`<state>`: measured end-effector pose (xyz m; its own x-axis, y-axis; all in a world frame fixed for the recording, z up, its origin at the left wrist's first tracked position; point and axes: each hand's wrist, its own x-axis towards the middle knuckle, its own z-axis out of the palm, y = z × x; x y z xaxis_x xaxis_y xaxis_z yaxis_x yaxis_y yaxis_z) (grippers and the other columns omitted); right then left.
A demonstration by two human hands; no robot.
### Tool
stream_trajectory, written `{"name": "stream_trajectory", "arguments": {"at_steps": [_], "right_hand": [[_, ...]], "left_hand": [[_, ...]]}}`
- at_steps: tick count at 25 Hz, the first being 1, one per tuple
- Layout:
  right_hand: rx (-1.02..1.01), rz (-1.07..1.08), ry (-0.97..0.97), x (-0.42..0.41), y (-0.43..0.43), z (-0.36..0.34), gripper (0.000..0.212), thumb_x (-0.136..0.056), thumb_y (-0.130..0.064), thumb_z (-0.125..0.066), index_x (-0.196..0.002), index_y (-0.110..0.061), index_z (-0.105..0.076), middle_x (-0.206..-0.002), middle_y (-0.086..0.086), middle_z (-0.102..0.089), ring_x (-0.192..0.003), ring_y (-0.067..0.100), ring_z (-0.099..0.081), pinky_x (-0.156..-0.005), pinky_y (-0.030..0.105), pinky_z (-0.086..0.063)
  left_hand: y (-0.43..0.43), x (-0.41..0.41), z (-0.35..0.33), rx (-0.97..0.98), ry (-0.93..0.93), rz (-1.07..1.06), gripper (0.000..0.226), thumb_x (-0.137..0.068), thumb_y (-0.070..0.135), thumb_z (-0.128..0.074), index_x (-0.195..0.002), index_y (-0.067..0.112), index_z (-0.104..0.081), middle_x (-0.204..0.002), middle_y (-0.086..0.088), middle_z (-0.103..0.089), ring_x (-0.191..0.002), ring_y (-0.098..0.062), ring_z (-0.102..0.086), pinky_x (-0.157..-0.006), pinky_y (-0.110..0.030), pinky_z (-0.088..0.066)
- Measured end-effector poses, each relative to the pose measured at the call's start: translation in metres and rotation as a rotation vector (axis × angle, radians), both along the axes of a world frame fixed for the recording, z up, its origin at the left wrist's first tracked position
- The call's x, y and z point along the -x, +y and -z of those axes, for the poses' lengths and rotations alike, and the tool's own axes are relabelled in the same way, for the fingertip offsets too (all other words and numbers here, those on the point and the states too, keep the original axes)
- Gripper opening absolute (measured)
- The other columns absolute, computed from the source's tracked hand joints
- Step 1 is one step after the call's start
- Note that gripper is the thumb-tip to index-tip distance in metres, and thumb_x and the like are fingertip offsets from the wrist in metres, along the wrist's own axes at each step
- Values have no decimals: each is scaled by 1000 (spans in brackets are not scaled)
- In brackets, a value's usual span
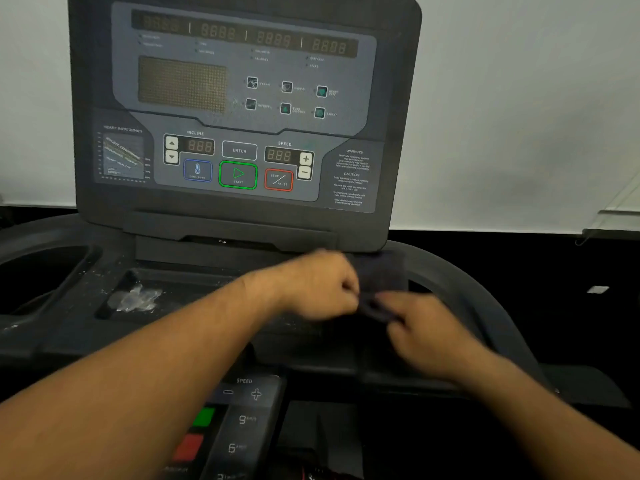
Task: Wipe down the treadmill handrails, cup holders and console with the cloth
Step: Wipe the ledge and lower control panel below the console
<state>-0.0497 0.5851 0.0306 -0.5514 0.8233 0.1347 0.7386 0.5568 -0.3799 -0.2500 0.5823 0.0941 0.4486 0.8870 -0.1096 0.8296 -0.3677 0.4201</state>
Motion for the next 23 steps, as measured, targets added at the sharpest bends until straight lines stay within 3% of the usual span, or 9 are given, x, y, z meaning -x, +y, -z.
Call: {"name": "stream_trajectory", "arguments": {"at_steps": [1,3,6,8,10,13,19,23], "right_hand": [[45,-48,-130,1,-8,16,53,-71,-31,-43,-118,-18,-66,-123,2,-64,-117,22,-57,-102,31,-43],[67,-59,-224,2,-7,22,61,-73,-43,-50,-129,-20,-57,-134,-3,-54,-126,14,-46,-109,21,-31],[154,-27,-40,11,7,6,64,-76,-59,-51,-129,-24,-54,-129,-7,-54,-121,9,-46,-106,24,-33],[132,79,70,27,19,10,62,-90,-54,-46,-141,-20,-45,-144,-4,-44,-137,13,-34,-115,31,-24],[126,210,-75,47,28,23,65,-99,-50,-36,-152,-16,-23,-160,2,-19,-148,19,-9,-121,39,-6],[192,225,-287,59,31,39,73,-98,-58,-19,-155,-17,2,-163,3,9,-148,18,11,-119,43,7],[182,100,-333,44,-16,36,72,-97,-60,-14,-153,-23,12,-157,-5,24,-144,9,22,-117,38,15],[199,80,-366,49,-7,35,72,-97,-61,-15,-153,-24,11,-157,-6,26,-144,9,22,-117,38,15]], "left_hand": [[-6,5,10,88,104,70,25,-84,17,-59,-103,18,-76,-94,4,-74,-79,-7,-62,-75,-18,-46],[-8,15,20,160,63,23,30,-84,18,-60,-110,24,-74,-102,11,-73,-85,-1,-62,-83,-17,-48],[6,35,23,-45,-25,-192,28,-83,17,-59,-105,25,-73,-99,6,-72,-90,-9,-64,-85,-21,-49],[11,47,25,-131,76,-222,26,-82,23,-61,-105,27,-70,-103,5,-69,-98,-17,-63,-89,-33,-52],[10,59,28,-93,171,-209,29,-81,31,-66,-110,28,-67,-110,7,-64,-103,-17,-60,-90,-39,-52],[7,70,27,48,208,-212,52,-75,46,-76,-121,28,-59,-116,9,-59,-106,-14,-57,-92,-38,-51],[7,76,29,95,247,-199,87,-69,55,-79,-143,27,-42,-141,8,-48,-126,-15,-48,-105,-39,-44],[5,82,30,130,236,-206,90,-69,56,-79,-144,27,-40,-144,9,-46,-129,-14,-46,-107,-39,-42]]}}
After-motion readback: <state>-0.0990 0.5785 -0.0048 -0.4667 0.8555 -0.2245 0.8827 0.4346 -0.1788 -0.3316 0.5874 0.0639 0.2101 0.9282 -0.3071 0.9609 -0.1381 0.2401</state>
